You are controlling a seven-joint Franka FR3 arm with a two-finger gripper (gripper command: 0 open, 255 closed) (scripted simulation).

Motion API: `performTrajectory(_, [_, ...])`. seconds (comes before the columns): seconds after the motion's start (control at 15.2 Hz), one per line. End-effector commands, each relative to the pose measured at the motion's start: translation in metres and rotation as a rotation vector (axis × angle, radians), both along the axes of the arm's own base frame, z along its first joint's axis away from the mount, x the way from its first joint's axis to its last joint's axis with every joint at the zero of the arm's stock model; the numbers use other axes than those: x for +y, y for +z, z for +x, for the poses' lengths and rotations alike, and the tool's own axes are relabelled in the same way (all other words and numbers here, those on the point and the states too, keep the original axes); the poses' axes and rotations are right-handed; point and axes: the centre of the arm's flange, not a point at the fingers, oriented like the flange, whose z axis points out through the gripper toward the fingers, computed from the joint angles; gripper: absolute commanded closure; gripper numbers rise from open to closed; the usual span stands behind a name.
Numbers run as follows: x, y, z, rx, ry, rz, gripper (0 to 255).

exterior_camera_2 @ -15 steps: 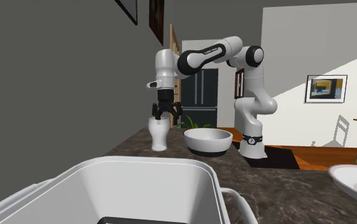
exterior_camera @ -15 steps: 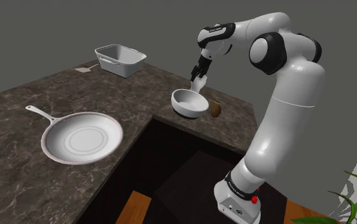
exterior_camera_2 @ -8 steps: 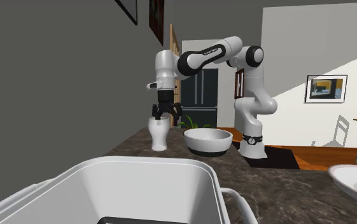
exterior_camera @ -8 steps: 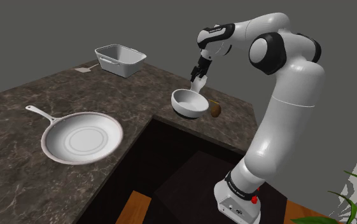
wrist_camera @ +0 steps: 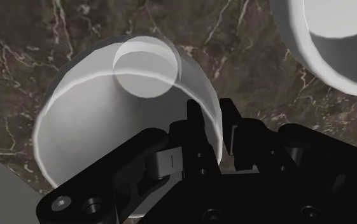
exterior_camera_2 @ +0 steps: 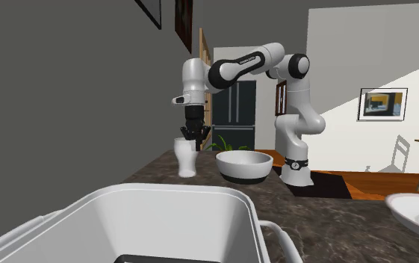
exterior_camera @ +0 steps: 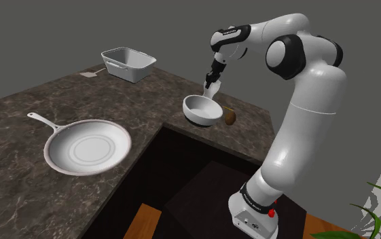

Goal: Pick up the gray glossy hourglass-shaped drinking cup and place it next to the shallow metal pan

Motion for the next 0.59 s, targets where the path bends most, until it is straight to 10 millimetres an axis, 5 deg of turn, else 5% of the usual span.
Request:
performTrajectory(0.0, [0.000, -0.002, 0.000, 0.003, -0.001, 0.001, 255])
performTrajectory(0.53, [0.000, 0.035, -0.001, 0.003, -0.001, 0.001, 255])
